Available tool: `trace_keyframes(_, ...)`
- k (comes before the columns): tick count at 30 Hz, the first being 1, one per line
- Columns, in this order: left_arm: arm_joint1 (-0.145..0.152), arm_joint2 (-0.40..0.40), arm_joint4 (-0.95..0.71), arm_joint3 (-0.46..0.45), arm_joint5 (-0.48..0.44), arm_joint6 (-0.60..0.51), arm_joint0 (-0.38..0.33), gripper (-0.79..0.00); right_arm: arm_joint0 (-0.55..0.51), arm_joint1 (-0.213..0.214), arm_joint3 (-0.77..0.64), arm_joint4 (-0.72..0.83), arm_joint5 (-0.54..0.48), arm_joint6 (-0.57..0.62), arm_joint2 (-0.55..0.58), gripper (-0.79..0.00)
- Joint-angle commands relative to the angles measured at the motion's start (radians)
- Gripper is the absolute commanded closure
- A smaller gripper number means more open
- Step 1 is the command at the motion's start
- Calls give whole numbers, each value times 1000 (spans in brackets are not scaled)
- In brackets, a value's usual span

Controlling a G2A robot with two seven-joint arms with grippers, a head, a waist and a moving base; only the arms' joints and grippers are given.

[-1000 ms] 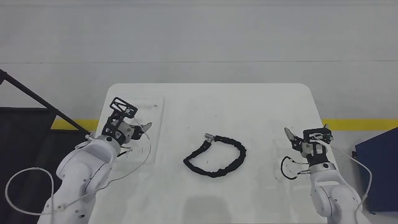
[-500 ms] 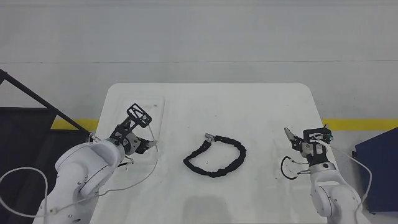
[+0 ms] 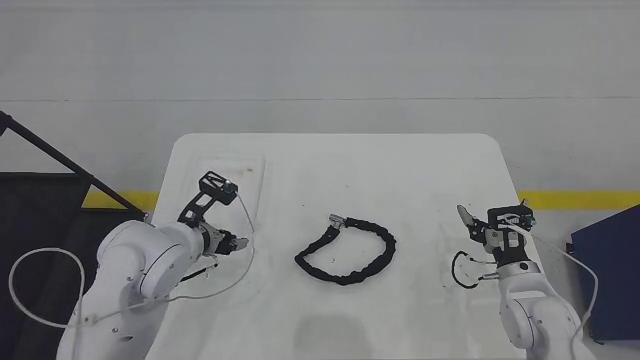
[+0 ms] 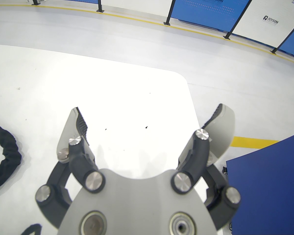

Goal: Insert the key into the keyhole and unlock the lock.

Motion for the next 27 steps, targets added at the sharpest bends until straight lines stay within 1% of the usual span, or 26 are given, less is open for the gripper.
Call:
trace_keyframes(1,0,24,6,0,5,-7,-4,-785,0,0,0,0,0,0,0,-785)
trace_keyframes(9,0,93,40,19,1,-33,-23,-785,0,0,0,0,0,0,0,-785)
trace_keyframes(13,-2,115,38,29,26,-49,-30,-785,0,0,0,0,0,0,0,-785)
trace_keyframes(27,-2,115,38,29,26,-49,-30,-785,0,0,0,0,0,0,0,-785)
